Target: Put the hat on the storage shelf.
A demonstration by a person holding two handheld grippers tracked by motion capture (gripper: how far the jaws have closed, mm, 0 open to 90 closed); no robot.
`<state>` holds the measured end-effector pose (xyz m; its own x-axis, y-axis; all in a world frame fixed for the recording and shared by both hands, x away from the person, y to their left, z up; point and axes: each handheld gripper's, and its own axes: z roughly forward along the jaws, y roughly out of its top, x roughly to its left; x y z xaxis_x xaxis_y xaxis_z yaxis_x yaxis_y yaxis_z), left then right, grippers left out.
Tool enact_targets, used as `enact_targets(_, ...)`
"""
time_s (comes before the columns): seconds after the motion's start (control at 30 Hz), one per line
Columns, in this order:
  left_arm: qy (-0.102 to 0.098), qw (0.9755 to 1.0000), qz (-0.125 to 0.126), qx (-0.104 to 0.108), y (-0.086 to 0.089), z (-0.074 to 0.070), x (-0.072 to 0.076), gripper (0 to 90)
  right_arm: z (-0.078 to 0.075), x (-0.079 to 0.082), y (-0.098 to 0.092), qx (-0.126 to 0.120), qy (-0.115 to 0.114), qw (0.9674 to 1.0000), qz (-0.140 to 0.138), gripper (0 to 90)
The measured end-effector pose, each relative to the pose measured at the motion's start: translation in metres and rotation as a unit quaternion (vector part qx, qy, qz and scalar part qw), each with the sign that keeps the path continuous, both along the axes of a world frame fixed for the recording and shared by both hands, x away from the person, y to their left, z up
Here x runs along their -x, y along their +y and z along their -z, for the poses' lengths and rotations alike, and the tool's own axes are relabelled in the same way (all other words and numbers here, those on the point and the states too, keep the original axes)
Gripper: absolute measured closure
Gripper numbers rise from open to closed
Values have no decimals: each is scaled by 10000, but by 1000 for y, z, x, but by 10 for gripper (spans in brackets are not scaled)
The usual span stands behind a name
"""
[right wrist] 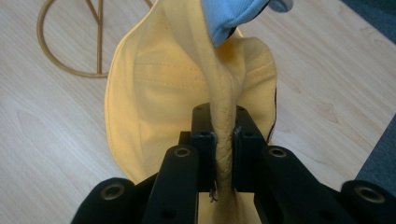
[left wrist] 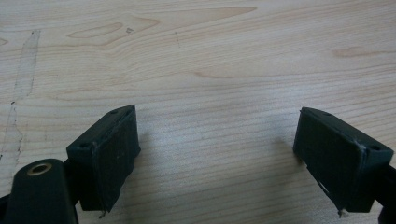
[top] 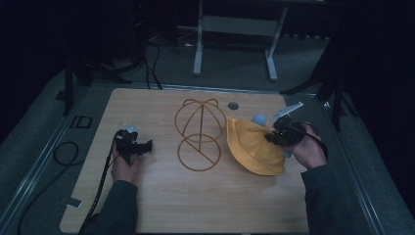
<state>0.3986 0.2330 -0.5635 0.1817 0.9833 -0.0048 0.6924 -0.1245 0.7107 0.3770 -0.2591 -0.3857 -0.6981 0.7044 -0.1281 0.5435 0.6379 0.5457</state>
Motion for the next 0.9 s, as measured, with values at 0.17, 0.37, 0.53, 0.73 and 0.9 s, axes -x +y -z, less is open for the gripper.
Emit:
enact_targets(0.17, 6, 10000, 2, -4, 0, 0, 0, 144, -5, 2, -6, -155, -124, 9997, 109, 828)
enact_targets(0.37, 1, 10000, 3, -4, 0, 0, 0, 144, -12, 4, -11, -342, -316, 9986, 238, 829)
enact_targets(0.53, 1, 10000, -1, -4, 0, 0, 0, 144, -19, 5, -14, -481, -505, 9971, 318, 830)
enact_targets(0.73, -4, 10000, 0, -5, 0, 0, 0, 144, -26, 7, -16, -609, -607, 9958, 308, 830)
enact_targets(0.9, -9, 10000, -1, -7, 0, 0, 0, 144, -29, 9, -19, -795, -656, 9943, 291, 830)
